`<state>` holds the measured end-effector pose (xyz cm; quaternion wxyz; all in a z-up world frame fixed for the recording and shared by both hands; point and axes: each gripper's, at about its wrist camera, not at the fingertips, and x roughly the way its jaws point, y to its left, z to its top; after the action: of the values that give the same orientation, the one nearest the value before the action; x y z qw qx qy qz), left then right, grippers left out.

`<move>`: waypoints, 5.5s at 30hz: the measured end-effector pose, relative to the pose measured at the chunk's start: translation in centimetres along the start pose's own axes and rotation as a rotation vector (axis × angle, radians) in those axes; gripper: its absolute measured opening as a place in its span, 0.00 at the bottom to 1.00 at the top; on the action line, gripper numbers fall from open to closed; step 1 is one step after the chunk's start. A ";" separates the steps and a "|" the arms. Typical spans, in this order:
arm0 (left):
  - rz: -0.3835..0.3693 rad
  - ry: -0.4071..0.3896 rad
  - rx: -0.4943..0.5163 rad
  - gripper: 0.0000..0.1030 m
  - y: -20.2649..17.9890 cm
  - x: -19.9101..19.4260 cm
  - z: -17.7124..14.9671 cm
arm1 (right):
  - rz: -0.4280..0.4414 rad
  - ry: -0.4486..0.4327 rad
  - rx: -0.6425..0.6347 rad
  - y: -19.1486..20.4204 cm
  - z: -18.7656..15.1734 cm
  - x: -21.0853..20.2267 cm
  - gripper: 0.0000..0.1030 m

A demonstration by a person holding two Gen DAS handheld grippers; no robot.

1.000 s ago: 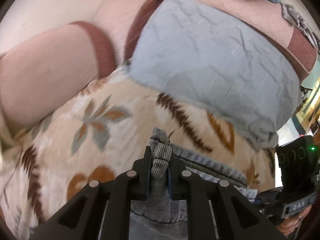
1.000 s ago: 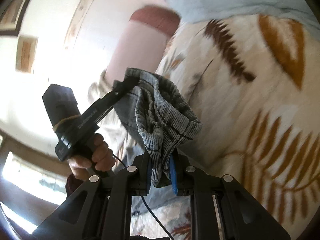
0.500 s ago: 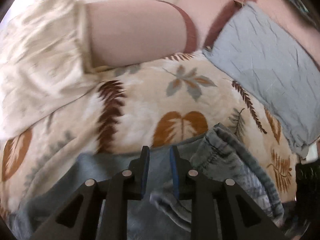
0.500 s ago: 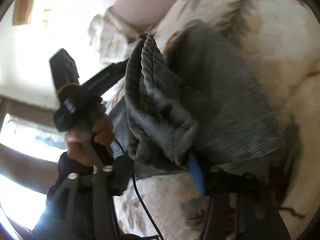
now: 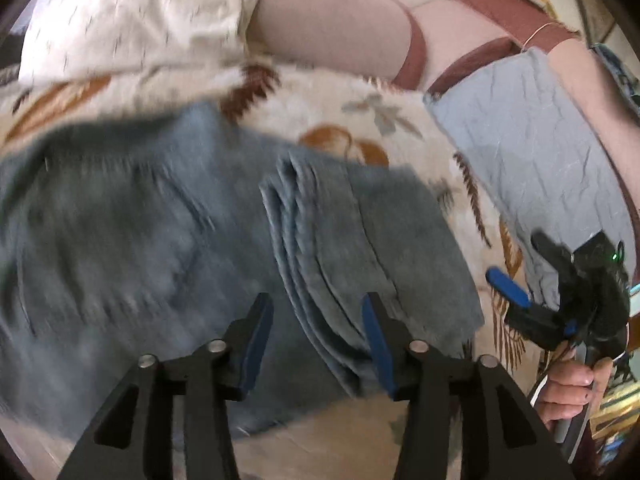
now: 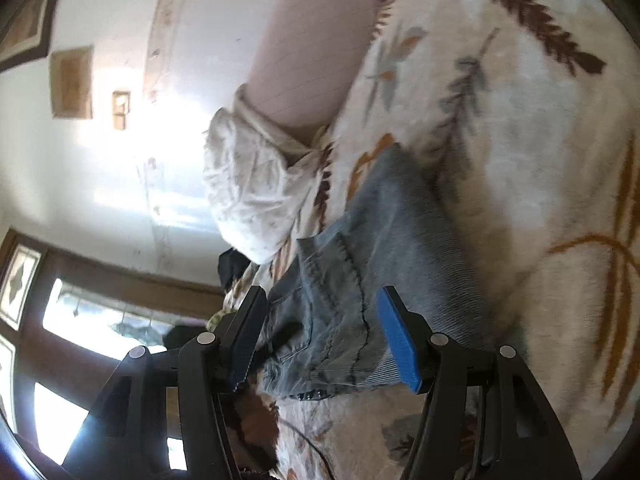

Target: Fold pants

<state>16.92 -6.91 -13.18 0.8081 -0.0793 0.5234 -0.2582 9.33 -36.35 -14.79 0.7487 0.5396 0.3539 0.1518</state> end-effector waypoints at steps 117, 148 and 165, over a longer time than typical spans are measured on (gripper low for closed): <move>0.170 -0.453 -0.479 0.18 18.7 -14.2 -7.7 | -0.471 0.503 -0.957 25.3 -17.1 37.4 0.08; -0.100 -0.311 0.551 0.33 -10.5 -7.3 -9.9 | -0.395 -0.030 -0.364 6.3 2.7 5.0 0.08; 0.152 -0.270 -0.027 0.47 6.0 -6.6 -3.7 | -0.150 0.130 -0.350 7.1 1.6 0.2 0.59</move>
<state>13.55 2.03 -11.93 0.8873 -0.0844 0.4178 -0.1761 11.65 -34.73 -8.10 0.8158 0.3624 0.4091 0.1893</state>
